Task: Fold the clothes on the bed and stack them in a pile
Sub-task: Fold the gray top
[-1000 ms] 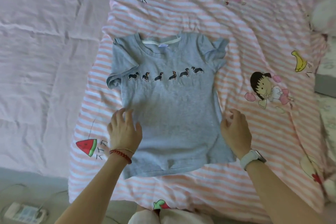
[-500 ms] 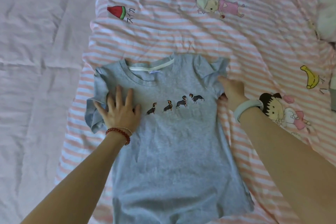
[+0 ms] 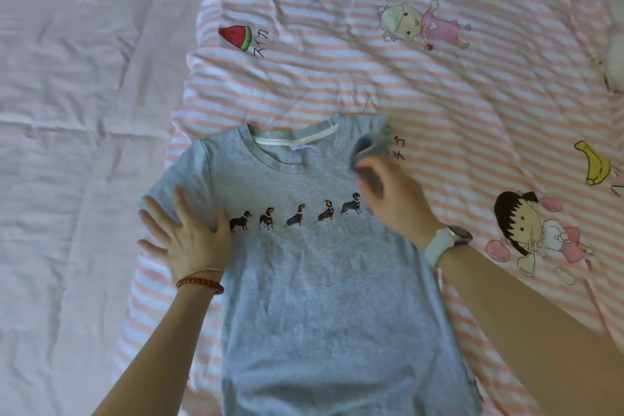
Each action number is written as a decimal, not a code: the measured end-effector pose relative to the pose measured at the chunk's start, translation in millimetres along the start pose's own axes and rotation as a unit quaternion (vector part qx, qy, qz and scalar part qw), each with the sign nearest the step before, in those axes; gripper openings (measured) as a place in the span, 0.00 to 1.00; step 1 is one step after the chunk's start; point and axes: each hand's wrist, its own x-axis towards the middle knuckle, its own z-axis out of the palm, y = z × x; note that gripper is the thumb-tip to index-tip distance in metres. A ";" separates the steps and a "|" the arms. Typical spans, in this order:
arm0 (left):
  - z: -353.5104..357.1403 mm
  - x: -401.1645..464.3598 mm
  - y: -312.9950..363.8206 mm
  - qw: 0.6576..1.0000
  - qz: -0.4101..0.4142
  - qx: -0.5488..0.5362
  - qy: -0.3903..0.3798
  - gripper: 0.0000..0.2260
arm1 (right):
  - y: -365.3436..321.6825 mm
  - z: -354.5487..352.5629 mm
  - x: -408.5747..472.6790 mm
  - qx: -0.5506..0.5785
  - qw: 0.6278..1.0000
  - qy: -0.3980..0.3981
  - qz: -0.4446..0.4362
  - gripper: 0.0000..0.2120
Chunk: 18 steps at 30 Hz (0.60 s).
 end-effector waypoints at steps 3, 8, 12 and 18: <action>-4.9 3.4 -8.5 0.984 -0.137 -0.111 0.021 0.41 | -7.8 16.6 -13.0 -0.039 0.995 -0.078 -0.050 0.14; -20.8 29.2 -26.4 0.931 -0.250 -0.267 -0.001 0.31 | -1.3 29.7 -12.2 -0.191 0.978 -0.080 -0.007 0.23; -37.5 45.7 -22.2 0.890 -0.277 -0.357 -0.053 0.13 | 3.6 39.3 -7.4 -0.268 0.948 -0.171 0.028 0.27; -41.0 10.6 30.2 0.959 0.086 -0.270 0.005 0.11 | -5.9 45.9 8.5 -0.207 0.964 -0.162 0.038 0.27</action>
